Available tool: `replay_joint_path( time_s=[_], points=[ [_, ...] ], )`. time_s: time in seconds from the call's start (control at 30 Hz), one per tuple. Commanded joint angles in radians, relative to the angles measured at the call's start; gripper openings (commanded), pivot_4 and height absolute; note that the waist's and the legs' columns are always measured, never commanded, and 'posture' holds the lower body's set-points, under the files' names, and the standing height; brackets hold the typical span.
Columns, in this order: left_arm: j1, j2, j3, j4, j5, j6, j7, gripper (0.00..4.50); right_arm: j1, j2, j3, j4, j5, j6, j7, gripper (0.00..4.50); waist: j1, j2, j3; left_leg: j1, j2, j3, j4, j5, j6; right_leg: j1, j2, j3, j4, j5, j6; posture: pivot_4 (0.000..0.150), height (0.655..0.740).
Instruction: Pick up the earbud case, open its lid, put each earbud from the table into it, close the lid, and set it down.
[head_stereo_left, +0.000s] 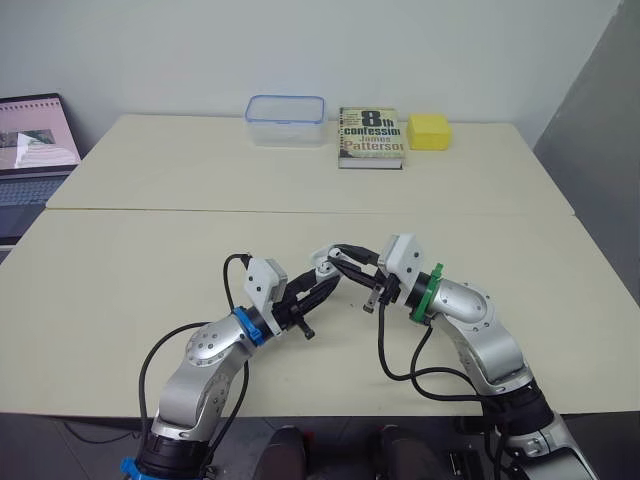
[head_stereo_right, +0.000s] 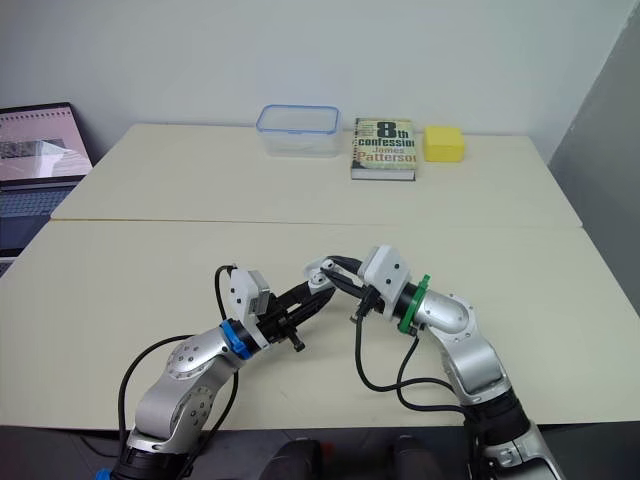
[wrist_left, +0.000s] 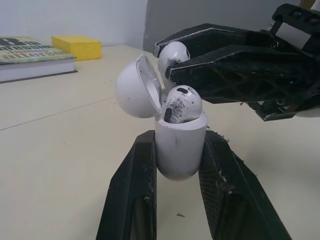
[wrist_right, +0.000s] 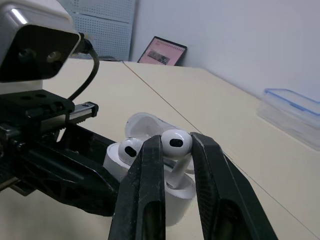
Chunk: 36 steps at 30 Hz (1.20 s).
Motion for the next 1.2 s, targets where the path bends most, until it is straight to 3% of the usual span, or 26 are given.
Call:
replay_joint_path(
  time_s=[0.03,0.1,0.37,0.53,0.7,0.83,0.93,1.17,1.2],
  points=[
    [-0.019,-0.002,0.008,-0.055,-0.015,-0.019,-0.006,0.77,0.009,-0.007,0.009,-0.020,0.018,0.010,0.021,0.40,0.000,0.000,0.000,0.000,0.000,0.000,0.000,0.000,0.000,0.000,0.000,0.000,0.000,0.000,0.000,0.150,0.7400],
    [-0.019,-0.002,0.008,-0.056,-0.014,-0.020,-0.006,0.77,0.015,-0.007,0.007,-0.035,0.042,0.029,0.033,0.40,0.000,0.000,0.000,0.000,0.000,0.000,0.000,0.000,0.000,0.000,0.000,0.000,0.000,0.000,0.000,0.150,0.7400],
    [-0.018,-0.002,0.008,-0.055,-0.011,-0.021,-0.005,0.77,0.021,-0.037,-0.011,-0.098,0.087,0.083,0.048,3.14,0.000,0.000,0.000,0.000,0.000,0.000,0.000,0.000,0.000,0.000,0.000,0.000,0.000,0.000,0.000,0.150,0.7400],
    [-0.022,0.010,0.000,-0.045,-0.025,-0.009,-0.036,0.77,0.054,-0.141,-0.136,-0.219,0.187,0.176,0.074,3.17,0.002,0.000,0.000,0.000,0.000,0.000,0.000,0.000,0.000,0.000,0.000,0.000,0.000,0.000,0.000,0.150,0.7400],
    [-0.094,0.038,-0.044,0.010,-0.070,0.025,-0.176,0.77,0.115,-0.336,-0.319,-0.335,0.338,0.366,0.114,3.17,0.008,0.000,0.000,-0.001,-0.001,0.000,0.000,0.000,0.000,0.000,-0.001,-0.001,-0.001,0.000,0.000,0.150,0.7400],
    [-0.189,0.046,-0.088,0.076,-0.102,0.065,-0.297,0.77,0.117,-0.498,-0.391,-0.320,0.378,0.434,0.191,3.17,0.000,0.001,0.000,0.000,-0.001,0.001,0.000,0.000,0.000,0.000,0.000,0.000,-0.001,0.000,0.000,0.150,0.7400],
    [-0.243,0.050,-0.121,0.106,-0.124,0.101,-0.379,0.77,0.079,-0.580,-0.375,-0.269,0.388,0.454,0.255,2.54,-0.004,0.001,0.000,0.000,0.000,0.001,0.000,0.000,0.000,0.000,0.000,0.000,-0.001,0.000,0.000,0.150,0.7400],
    [-0.275,0.051,-0.158,0.123,-0.124,0.138,-0.476,0.77,-0.059,-0.613,-0.238,-0.164,0.372,0.455,0.389,0.07,-0.005,0.001,0.001,-0.001,0.000,0.001,0.000,0.000,0.000,0.000,0.001,0.000,-0.001,0.000,0.000,0.150,0.7400],
    [-0.273,0.051,-0.159,0.121,-0.124,0.142,-0.479,0.77,-0.077,-0.607,-0.222,-0.156,0.376,0.460,0.400,0.00,-0.005,0.001,0.001,-0.001,0.000,0.001,0.000,0.000,0.000,0.000,0.001,0.000,-0.001,0.000,0.000,0.150,0.7400]
  ],
)
